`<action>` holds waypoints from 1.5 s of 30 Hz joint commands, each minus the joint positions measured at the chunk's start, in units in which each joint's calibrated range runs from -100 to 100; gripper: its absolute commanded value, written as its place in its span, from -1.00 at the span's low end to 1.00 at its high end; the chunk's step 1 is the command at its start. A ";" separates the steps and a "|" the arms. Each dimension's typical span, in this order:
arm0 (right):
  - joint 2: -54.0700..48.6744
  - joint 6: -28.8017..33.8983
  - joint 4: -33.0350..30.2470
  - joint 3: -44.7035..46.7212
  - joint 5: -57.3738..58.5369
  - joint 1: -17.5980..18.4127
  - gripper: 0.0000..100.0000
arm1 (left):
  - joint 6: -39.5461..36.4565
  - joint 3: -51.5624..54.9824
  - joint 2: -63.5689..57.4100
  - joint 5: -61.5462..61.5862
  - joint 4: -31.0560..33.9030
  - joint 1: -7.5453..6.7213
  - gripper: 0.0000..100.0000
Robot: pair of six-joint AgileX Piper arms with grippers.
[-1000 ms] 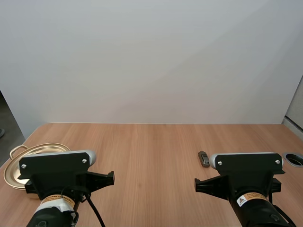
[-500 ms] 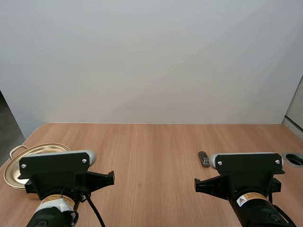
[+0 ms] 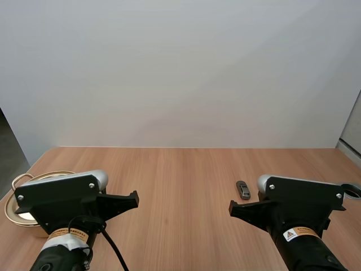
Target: Open the pot, put the car inside, and close it
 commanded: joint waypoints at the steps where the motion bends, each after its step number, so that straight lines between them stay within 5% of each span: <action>1: 0.00 0.03 4.96 0.00 3.32 -0.06 -1.00 | -0.81 0.00 0.00 -1.05 -0.96 0.00 -1.00; 4: 0.00 0.03 4.96 0.00 4.52 -0.06 -1.00 | 0.36 -0.73 0.00 -6.91 -1.70 0.00 -1.00; 7: 0.00 -0.06 2.10 -3.63 -0.08 -0.06 -1.00 | 8.15 -7.66 0.00 -15.35 6.45 0.00 -1.00; 9: 0.00 -0.05 -7.38 -7.48 -3.42 -0.06 -1.00 | 12.40 -14.47 0.00 -14.51 10.97 0.00 -1.00; 13: 0.00 -4.67 -34.38 -16.86 -3.99 0.39 -1.00 | 15.70 -29.72 0.00 11.40 13.15 0.00 -1.00; 15: 0.00 -3.87 -39.21 -22.45 0.94 0.72 -1.00 | 15.61 -34.93 0.00 22.16 12.36 0.07 -1.00; 19: 0.00 2.87 -37.07 -31.34 2.66 0.97 -1.00 | 21.12 -42.33 0.86 27.92 14.44 0.07 -1.00; 22: 7.27 0.49 -36.33 -37.20 2.19 1.20 -1.00 | 21.81 -48.42 10.38 37.73 20.39 -0.44 -1.00; 26: 24.51 -5.37 -35.93 -47.46 20.81 2.28 -1.00 | 20.60 -59.28 31.58 61.03 30.13 -1.59 -1.00; 32: 42.12 -11.52 -33.03 -55.21 41.67 3.97 -1.00 | 23.64 -73.90 57.67 81.77 33.47 -1.50 -1.00; 35: 44.47 -14.64 -30.14 -54.71 43.27 3.97 -1.00 | 24.90 -75.89 66.49 83.42 33.74 0.72 -1.00; 39: 44.89 -16.71 -27.46 -53.08 43.23 3.97 -1.00 | 24.25 -74.25 73.97 78.51 32.14 5.75 -0.98; 41: 44.89 -17.84 -26.20 -52.48 43.37 3.97 -1.00 | 26.04 -73.27 76.86 75.98 28.74 8.47 -0.74; 45: 44.89 -19.44 -22.86 -52.32 43.01 3.97 -1.00 | 29.23 -72.97 81.65 75.04 21.50 12.42 0.17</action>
